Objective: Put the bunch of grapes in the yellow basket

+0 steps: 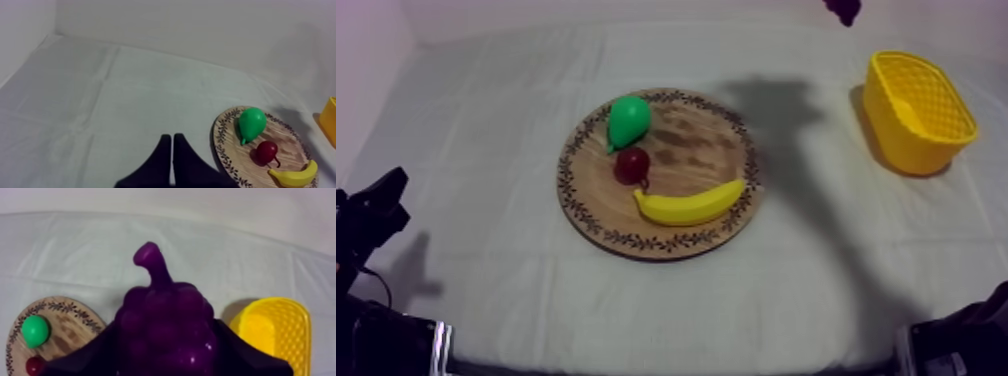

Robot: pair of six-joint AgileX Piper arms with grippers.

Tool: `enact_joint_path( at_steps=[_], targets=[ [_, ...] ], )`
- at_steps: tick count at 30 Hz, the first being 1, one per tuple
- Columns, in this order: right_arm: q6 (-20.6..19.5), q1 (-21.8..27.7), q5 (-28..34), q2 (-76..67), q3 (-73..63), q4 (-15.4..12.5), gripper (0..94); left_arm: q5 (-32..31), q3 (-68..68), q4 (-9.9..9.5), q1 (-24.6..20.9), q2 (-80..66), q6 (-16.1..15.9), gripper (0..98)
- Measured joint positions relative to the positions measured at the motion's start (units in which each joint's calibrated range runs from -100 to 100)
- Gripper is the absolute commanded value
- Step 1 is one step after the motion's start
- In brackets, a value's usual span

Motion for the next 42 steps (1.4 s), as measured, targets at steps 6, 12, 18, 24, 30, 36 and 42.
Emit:
enact_joint_path(
  at_steps=[6,12,18,24,30,36,42],
  targets=[
    [2.53,3.38,-2.51,-3.02,2.09,0.0,25.0,0.0,0.0,0.0,0.0,0.0,0.02,0.1],
    [5.07,7.13,-6.54,-5.07,4.65,-0.06,25.3,0.0,0.0,0.0,0.0,0.0,0.06,0.1],
    [7.61,11.43,-11.85,-5.45,7.47,-0.49,25.6,0.0,0.0,0.0,0.0,0.0,0.06,0.1],
    [9.86,15.77,-17.06,-5.09,10.3,-1.23,25.6,0.0,0.0,0.0,0.0,0.0,0.06,0.1],
    [12.53,19.23,-22.75,-3.91,14.73,-2.58,25.6,0.0,0.0,0.0,0.0,0.0,0.06,0.1],
    [15.46,21.52,-28.64,-2.09,20.62,-4.34,25.7,0.0,0.0,0.0,0.0,0.0,0.06,0.1],
    [15.76,21.97,-34.24,1.0,26.28,-4.43,26.4,0.0,0.0,0.0,0.0,0.0,0.06,0.1]
  ],
)
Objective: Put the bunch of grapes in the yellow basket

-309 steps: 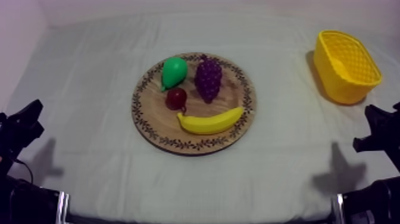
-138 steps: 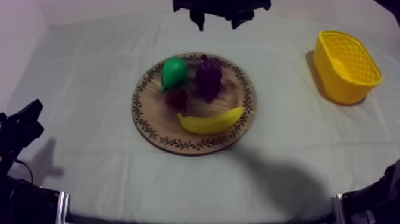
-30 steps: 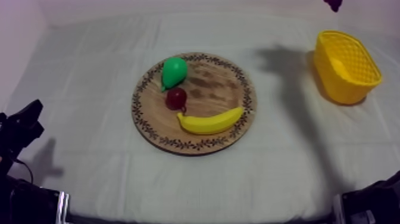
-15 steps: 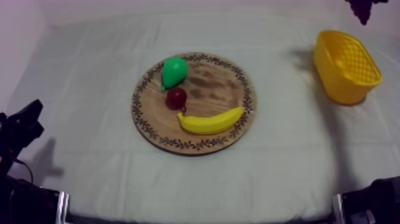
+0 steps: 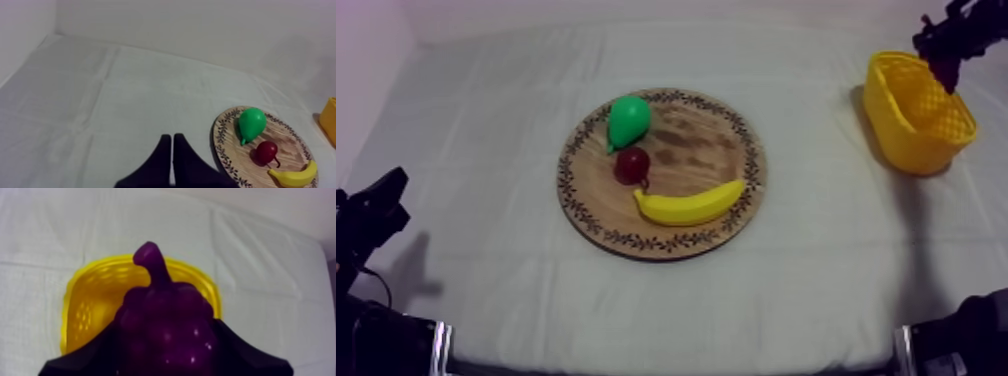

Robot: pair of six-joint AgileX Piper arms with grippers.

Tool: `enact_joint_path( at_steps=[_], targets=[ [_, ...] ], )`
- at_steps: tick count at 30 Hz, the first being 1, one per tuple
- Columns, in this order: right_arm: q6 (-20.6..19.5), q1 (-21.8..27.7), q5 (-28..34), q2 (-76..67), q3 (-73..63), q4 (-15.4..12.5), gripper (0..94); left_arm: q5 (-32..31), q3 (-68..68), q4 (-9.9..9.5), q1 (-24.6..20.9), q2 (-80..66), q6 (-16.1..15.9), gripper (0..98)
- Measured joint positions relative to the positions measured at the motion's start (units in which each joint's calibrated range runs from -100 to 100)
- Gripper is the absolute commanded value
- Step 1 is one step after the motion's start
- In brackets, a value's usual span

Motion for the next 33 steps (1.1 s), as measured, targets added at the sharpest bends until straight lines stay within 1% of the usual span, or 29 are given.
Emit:
enact_joint_path(
  at_steps=[4,6,12,16,18,20,23,25,33],
  targets=[
    [-0.92,0.12,-2.67,2.42,2.63,1.0,27.4,0.0,0.0,0.0,0.0,0.0,0.0,0.1],
    [-1.56,0.37,-3.44,3.71,3.04,1.25,30.2,0.0,0.0,0.0,0.0,0.0,0.0,0.1],
    [-2.37,1.23,-4.91,7.94,2.67,2.66,49.2,0.0,0.0,0.0,0.0,0.0,0.0,0.1],
    [-3.58,1.46,-5.71,10.28,1.81,3.74,59.1,0.0,0.0,0.0,0.0,0.0,-0.03,0.1],
    [-3.87,1.5,-5.9,11.06,1.5,4.06,65.6,0.0,0.0,0.0,0.0,0.0,-0.03,0.1],
    [-4.26,1.5,-5.9,11.65,1.28,4.37,69.3,0.0,0.0,0.0,0.0,0.0,-0.03,0.1],
    [-4.5,1.5,-6.34,11.83,1.52,4.88,71.6,0.0,0.0,0.0,0.0,0.0,-0.03,0.1],
    [-4.9,1.5,-6.92,11.64,1.81,5.17,71.1,0.0,0.0,0.0,0.0,0.0,-0.01,0.1],
    [-4.61,2.41,-8.62,5.18,5.74,4.08,63.7,0.0,0.0,0.0,0.0,0.0,-0.01,0.1]
  ],
)
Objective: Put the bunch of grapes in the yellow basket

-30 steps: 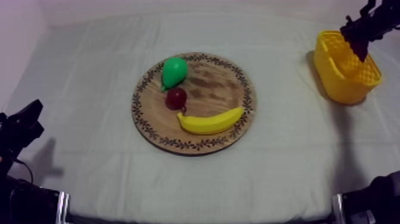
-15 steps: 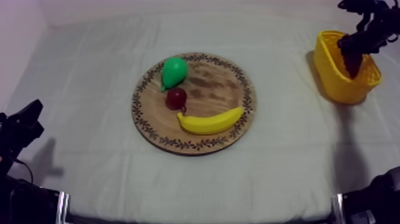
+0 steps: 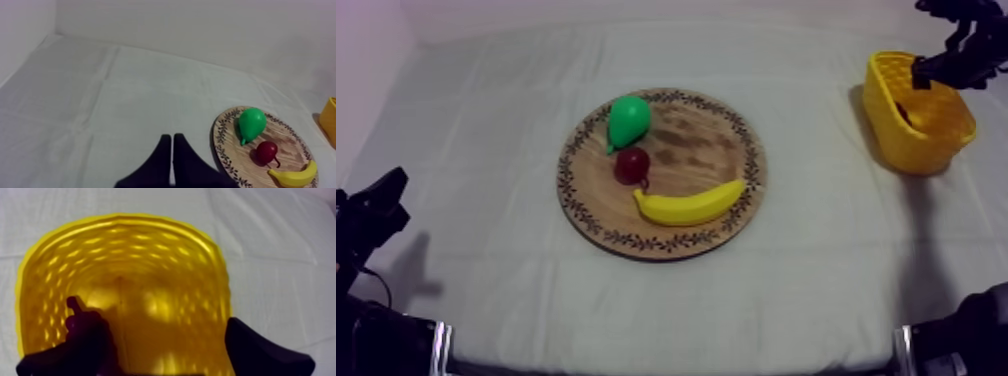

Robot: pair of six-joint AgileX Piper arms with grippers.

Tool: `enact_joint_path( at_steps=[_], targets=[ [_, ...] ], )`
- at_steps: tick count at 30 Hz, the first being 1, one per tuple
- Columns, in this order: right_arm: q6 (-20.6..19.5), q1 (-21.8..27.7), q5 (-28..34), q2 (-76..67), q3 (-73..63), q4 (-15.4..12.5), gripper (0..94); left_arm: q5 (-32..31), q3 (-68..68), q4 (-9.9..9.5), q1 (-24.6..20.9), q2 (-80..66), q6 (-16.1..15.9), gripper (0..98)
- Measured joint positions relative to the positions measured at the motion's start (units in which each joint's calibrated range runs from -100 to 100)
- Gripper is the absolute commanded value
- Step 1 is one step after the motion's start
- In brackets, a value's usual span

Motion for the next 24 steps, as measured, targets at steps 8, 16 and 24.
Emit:
enact_joint_path(
  at_steps=[8,16,24],
  targets=[
    [-0.41,0.77,-4.2,-10.54,6.95,0.0,61.7,0.0,0.0,0.0,0.0,0.0,0.0,0.1],
    [-0.81,1.92,-10.5,-22.69,16.65,0.13,60.1,0.0,0.0,0.0,0.0,0.0,0.0,0.1],
    [2.42,2.11,-16.46,-36.13,29.01,-5.1,56.3,0.0,0.0,0.0,0.0,0.0,0.0,0.1]
  ],
)
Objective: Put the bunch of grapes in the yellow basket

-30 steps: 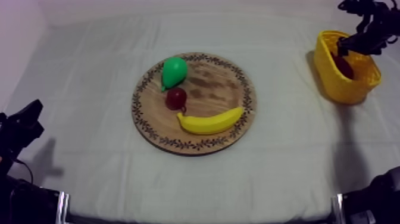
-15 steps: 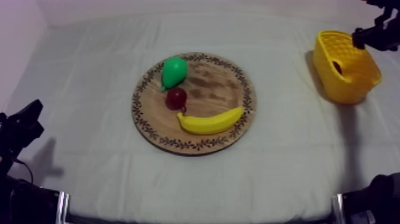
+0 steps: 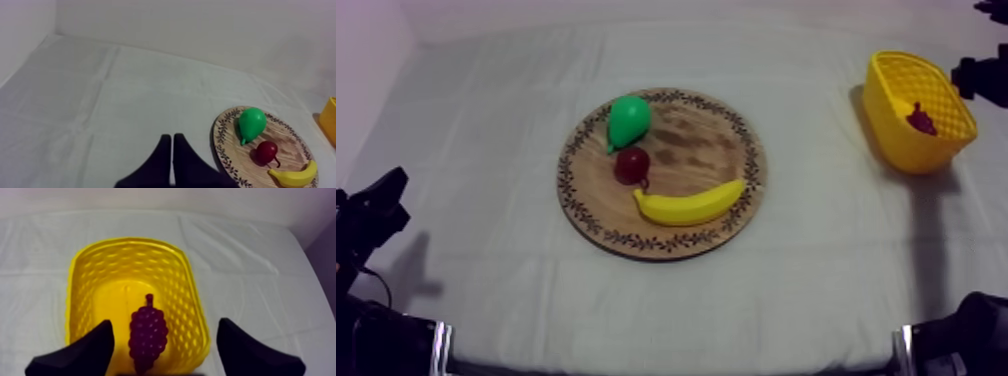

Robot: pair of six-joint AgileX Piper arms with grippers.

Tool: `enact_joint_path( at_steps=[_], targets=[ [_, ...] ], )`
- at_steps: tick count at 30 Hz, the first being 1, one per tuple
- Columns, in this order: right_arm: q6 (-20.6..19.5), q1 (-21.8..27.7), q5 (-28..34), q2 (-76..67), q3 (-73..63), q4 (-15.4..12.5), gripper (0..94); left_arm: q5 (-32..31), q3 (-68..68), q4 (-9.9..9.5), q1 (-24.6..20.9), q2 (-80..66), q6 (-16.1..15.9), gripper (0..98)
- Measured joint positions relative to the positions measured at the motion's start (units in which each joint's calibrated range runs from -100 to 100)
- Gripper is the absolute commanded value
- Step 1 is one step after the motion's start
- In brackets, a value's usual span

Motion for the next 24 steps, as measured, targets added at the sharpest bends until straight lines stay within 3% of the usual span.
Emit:
enact_joint_path(
  at_steps=[3,11,14,18,24],
  targets=[
    [3.12,-0.43,-2.23,-5.35,5.23,-3.93,55.8,0.0,0.0,0.0,0.0,0.0,0.0,0.1],
    [15.58,-1.91,-4.49,-20.56,19.04,-18.38,53.6,0.0,0.0,0.0,0.0,0.0,-0.02,0.1],
    [19.63,-2.34,-4.32,-25.9,23.46,-22.18,53.0,0.0,0.0,0.0,0.0,0.0,-0.02,0.1],
    [23.25,-2.66,-2.43,-33.68,29.28,-23.59,52.2,0.0,0.0,0.0,0.0,0.0,-0.02,0.1],
    [23.61,-3.07,0.86,-44.45,36.94,-20.0,48.8,0.0,0.0,0.0,0.0,0.0,-0.02,0.1]
  ],
)
